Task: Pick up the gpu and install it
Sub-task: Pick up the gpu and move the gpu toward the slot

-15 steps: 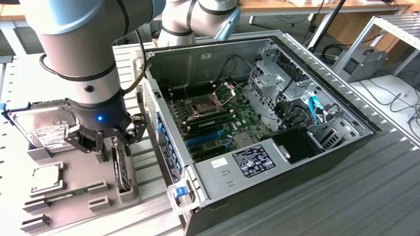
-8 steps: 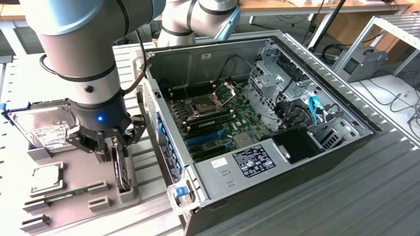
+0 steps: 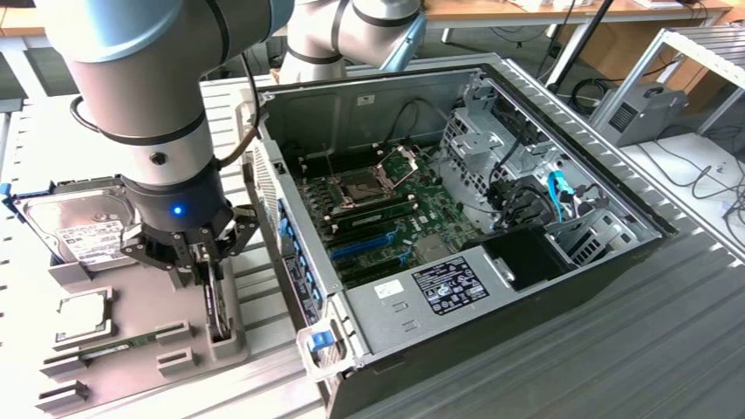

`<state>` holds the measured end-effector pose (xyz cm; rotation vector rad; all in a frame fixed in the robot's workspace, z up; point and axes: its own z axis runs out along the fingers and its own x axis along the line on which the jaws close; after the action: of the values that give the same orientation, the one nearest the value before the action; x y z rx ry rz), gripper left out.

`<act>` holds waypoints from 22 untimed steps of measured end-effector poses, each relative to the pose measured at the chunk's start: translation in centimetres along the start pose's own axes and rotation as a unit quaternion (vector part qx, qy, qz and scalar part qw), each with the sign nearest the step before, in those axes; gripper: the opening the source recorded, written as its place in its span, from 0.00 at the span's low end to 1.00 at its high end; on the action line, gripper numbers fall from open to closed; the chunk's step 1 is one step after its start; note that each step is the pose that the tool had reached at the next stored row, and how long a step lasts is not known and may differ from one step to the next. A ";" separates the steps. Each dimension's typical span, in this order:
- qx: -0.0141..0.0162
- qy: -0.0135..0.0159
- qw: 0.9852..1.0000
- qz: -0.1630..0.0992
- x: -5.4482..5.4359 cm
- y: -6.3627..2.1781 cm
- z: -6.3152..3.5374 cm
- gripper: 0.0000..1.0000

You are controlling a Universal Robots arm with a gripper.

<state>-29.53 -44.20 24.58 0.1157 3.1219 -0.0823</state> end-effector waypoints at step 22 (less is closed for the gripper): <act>0.000 0.000 1.000 0.000 0.0 -0.02 -0.46 0.26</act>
<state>-29.53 -44.20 25.04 0.1158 3.1218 -0.0823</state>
